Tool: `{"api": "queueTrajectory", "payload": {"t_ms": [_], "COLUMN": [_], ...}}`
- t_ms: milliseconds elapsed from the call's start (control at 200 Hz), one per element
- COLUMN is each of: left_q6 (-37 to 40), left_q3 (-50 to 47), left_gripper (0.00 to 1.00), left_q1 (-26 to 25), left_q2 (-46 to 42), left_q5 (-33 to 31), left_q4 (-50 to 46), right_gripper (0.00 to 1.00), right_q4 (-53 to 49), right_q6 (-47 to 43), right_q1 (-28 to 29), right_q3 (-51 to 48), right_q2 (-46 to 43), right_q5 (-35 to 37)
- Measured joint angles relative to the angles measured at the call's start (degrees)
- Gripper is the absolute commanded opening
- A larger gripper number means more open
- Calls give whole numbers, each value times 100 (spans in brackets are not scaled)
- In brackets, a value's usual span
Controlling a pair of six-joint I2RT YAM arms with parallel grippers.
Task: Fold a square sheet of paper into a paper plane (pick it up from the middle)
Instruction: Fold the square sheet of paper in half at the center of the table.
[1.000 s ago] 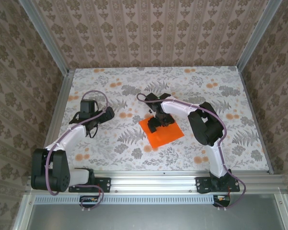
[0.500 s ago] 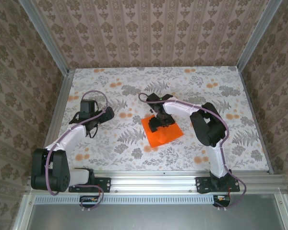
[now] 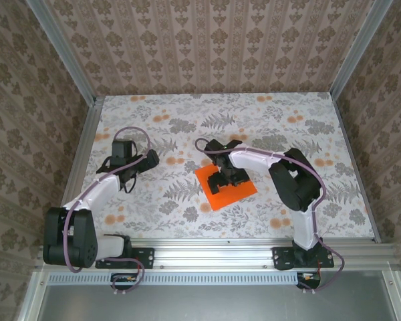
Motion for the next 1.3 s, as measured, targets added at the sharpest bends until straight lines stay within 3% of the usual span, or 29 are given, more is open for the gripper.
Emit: {"api": "queueTrajectory", "payload": {"t_ms": [450,605,810,1065,1300], "left_q6": [-105,-173,-487,-1001,-1598], "left_q3": [0,-33,-243,-518,-664], "left_gripper": [100,100,95,79,70], "left_q1": [0,0,0,-122,-608], "left_q2": [20,15,-151,-234,4], "left_q5": [13,127,520,1268,1886], "left_q4": [-15,-26,-22,278,1064], "right_gripper": [73,54,33,27,27], "right_q4": [55,306,1311,3554,4647], "right_q6": [205,350,774,1823,2516], "right_q1": [4,4,9,-170,-501], "right_q3": [-70,-247,-629,-1405,-2057], "right_q2": [-17,-192,-820,-1482,-1384], "right_q5": [-111,-208,-1128,-2524,-2970]}}
